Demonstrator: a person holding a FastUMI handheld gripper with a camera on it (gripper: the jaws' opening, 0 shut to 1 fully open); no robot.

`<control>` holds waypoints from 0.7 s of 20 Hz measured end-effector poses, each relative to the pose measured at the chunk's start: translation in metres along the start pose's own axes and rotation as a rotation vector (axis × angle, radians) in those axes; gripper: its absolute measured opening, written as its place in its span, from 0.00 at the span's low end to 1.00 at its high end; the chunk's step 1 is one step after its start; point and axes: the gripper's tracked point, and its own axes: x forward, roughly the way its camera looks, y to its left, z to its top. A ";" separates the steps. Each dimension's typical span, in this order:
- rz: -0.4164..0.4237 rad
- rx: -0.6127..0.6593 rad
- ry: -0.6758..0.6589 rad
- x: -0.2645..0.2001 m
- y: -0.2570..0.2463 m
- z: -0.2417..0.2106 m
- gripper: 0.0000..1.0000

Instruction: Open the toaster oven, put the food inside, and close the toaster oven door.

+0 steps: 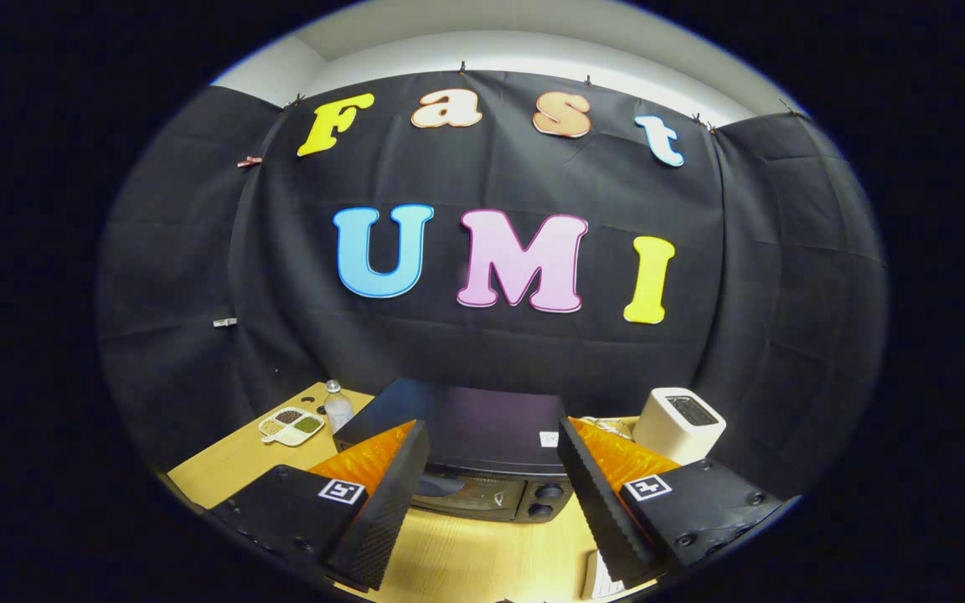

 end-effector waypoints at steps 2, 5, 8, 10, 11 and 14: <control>-0.013 0.043 -0.012 -0.004 -0.006 0.005 0.96; 0.004 0.107 -0.020 -0.007 -0.007 0.014 0.96; 0.002 0.064 -0.062 -0.012 -0.021 0.028 0.96; 0.007 0.076 -0.058 -0.010 -0.025 0.024 0.96; 0.008 0.090 -0.050 -0.011 -0.027 0.025 0.96; -0.011 0.108 -0.052 -0.009 -0.036 0.030 0.96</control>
